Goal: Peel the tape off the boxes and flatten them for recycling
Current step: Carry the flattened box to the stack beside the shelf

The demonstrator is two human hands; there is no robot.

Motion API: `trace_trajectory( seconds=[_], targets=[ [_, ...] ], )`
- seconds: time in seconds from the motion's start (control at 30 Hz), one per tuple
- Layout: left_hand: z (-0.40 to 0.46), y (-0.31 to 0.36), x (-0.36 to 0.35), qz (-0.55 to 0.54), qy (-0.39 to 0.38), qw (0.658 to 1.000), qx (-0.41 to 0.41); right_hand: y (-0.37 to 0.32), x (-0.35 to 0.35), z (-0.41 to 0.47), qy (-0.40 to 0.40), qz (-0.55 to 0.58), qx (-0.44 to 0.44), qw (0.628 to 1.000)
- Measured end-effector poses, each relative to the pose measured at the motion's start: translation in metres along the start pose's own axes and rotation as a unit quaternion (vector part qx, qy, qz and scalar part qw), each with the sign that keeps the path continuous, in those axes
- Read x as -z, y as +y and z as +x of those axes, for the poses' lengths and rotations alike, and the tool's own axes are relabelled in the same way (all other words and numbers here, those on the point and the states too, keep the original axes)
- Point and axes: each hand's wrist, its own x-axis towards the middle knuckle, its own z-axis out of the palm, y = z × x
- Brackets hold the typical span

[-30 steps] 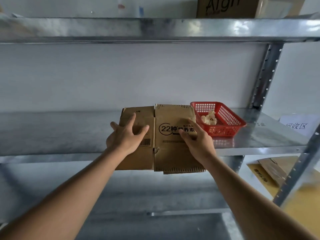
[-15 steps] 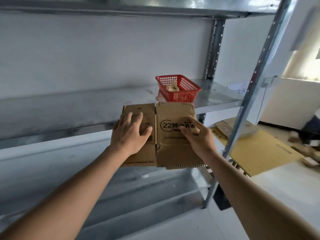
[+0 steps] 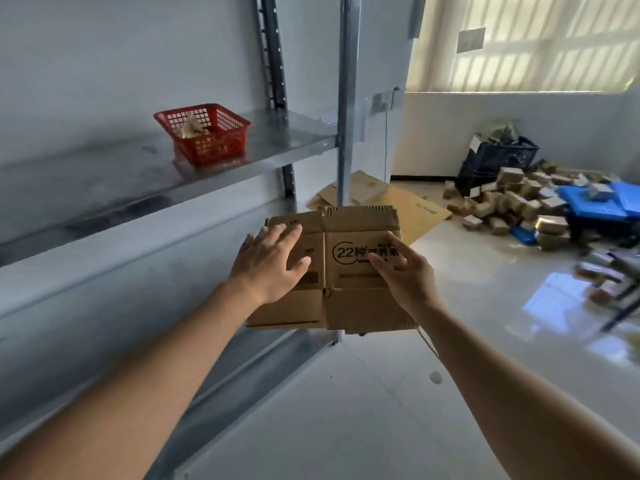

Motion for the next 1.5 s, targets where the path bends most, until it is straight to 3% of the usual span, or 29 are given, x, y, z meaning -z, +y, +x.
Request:
trace_trajectory(
  seconds=[0.17, 0.43, 0.7, 1.1, 1.5],
  targets=[
    [0.044, 0.08, -0.034, -0.003, -0.014, 0.999, -0.039, 0.076, 0.062, 0.009, 0.036, -0.008, -0.021, 0.999],
    [0.124, 0.208, -0.094, -0.026, -0.015, 0.999, -0.039, 0.184, 0.158, 0.079, 0.011, -0.015, -0.048, 0.999],
    [0.215, 0.261, -0.138, -0.014, -0.04, 0.998, -0.039, 0.263, 0.192, 0.155, -0.001, 0.023, -0.093, 0.995],
    [0.426, 0.225, -0.215, -0.058, -0.064, 0.996, 0.016, 0.322, 0.123, 0.372, -0.059, 0.019, -0.103, 0.993],
    [0.619, 0.161, -0.246, -0.053, -0.094, 0.99, 0.093, 0.346, 0.032, 0.593, -0.151, 0.048, -0.122, 0.98]
  ],
)
